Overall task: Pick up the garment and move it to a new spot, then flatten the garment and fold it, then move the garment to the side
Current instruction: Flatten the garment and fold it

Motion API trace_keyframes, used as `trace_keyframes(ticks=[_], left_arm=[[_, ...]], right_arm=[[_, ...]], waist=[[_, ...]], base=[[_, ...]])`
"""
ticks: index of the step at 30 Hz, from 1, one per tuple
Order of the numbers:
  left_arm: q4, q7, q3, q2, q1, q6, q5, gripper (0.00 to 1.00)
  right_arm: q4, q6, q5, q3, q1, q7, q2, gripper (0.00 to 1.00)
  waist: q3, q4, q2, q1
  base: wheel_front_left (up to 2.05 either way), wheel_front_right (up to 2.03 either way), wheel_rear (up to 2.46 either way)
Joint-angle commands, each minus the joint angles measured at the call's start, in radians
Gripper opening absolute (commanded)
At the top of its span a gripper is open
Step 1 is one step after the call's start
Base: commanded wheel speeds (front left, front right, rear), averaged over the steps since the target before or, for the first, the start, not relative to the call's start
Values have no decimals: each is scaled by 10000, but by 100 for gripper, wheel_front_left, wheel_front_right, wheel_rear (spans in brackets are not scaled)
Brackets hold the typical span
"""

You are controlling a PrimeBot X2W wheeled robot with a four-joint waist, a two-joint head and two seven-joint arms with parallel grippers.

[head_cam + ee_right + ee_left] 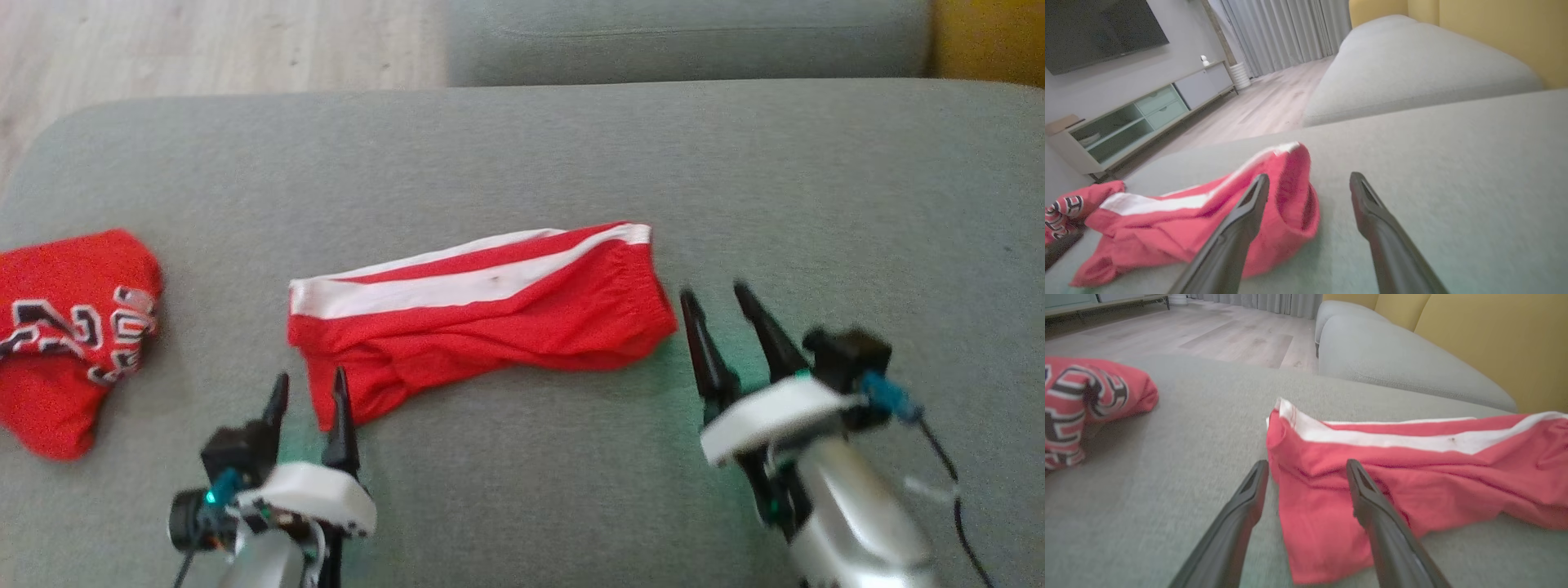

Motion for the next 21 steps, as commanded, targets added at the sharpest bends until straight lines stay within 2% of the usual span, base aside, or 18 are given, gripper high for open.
trace_keyframes(ticks=[1, 5, 10, 14, 18, 19, 21], left_arm=[[-287, -124, 204, 112, -93, -15, 61, 100], [-349, -125, -248, 42, 165, -117, 219, 100], [-426, -125, -598, 25, 250, -86, 30, 100], [-522, -125, -769, 23, 239, 9, -125, 100], [-618, -125, -835, 22, 240, 81, -138, 100], [-647, -125, -845, 22, 240, 87, -129, 100], [-662, -125, -871, 22, 257, 81, -102, 100]], right_arm=[[-222, -7, 87, 260, -597, -109, 49, 100], [840, -7, 201, 330, -1336, -108, 49, 100], [2438, -7, 215, -45, -1934, -108, 49, 100], [3485, -7, 158, -411, -2071, -108, 49, 100], [3720, -7, 803, -121, -1836, -108, 49, 100], [3732, -7, 1035, -6, -1752, -108, 49, 79], [3708, -7, 1498, 197, -1587, -108, 49, 0]], waist=[[109, 310, -1, 0], [270, 950, -1, 0], [541, 1581, -1, 0], [698, 1802, -1, 0], [760, 1829, -1, 0], [772, 1810, -1, 0], [758, 1754, -1, 0]], base=[[0, 0, 0], [0, 0, 0], [0, 0, 0], [0, 0, 0], [0, 0, 0], [0, 0, 0], [0, 0, 0]])
